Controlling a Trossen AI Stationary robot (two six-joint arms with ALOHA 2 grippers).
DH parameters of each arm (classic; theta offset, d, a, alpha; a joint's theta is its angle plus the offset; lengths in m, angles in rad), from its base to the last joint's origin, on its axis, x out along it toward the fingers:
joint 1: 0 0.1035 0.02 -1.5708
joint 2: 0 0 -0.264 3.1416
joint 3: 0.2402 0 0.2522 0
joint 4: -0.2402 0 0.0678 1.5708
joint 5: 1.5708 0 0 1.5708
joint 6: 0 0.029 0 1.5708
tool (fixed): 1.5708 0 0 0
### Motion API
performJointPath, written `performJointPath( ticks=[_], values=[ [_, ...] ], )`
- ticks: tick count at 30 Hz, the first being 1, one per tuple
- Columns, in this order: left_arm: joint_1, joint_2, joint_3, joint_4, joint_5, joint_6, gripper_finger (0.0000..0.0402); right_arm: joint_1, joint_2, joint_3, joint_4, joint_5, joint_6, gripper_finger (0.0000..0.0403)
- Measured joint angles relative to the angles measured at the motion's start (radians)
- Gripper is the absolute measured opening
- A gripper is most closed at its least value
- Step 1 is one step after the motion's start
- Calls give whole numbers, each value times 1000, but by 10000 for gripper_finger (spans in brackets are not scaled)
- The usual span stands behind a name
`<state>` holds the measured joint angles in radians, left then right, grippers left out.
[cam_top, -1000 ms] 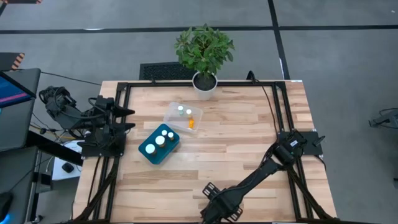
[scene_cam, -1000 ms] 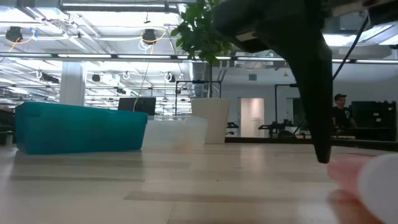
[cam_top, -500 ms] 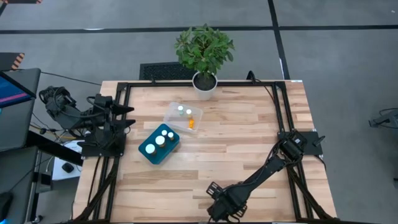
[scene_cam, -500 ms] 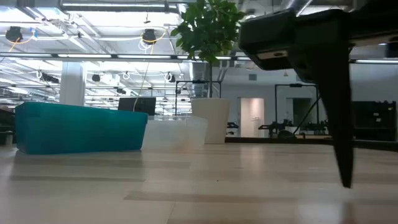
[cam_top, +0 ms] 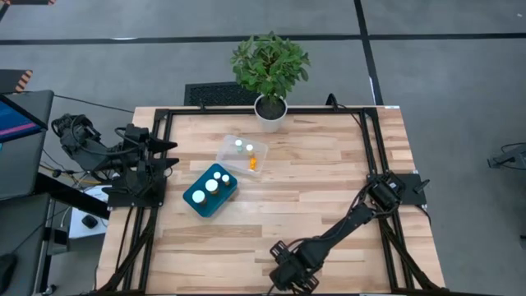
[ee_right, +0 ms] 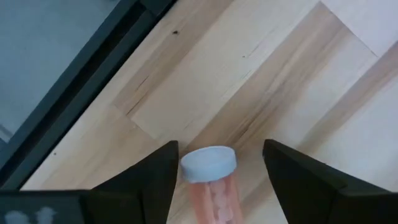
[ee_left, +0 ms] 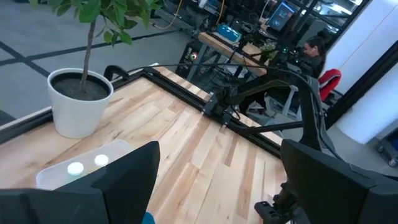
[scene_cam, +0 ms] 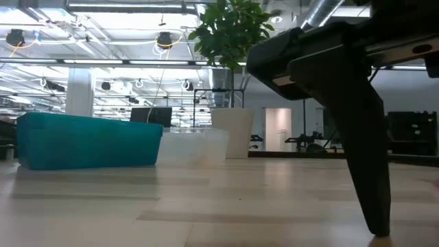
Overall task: Pick and place medicine bottles into bin by pill shape (circle, oval)
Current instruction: Put the pink pill bottle into the transparent bin
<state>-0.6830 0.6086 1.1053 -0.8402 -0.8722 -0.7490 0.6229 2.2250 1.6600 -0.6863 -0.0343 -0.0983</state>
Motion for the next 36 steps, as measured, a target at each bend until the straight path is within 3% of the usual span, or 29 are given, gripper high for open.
performJointPath(
  ticks=[4,16,22,28,32,36],
  values=[
    [0,0,0,0,1,7,328,-2,2,7,-21,2,10,242],
    [0,0,0,0,31,6,328,-1,1,11,-26,11,50,121],
    [0,0,0,0,65,-15,328,-24,6,57,-29,11,57,116],
    [0,0,0,0,65,-18,328,-118,-58,69,2,71,77,121],
    [0,-1,0,0,65,-19,328,-229,-151,69,139,163,117,120],
    [0,-1,0,1,57,-18,328,-349,-237,48,459,219,166,123]
  ],
)
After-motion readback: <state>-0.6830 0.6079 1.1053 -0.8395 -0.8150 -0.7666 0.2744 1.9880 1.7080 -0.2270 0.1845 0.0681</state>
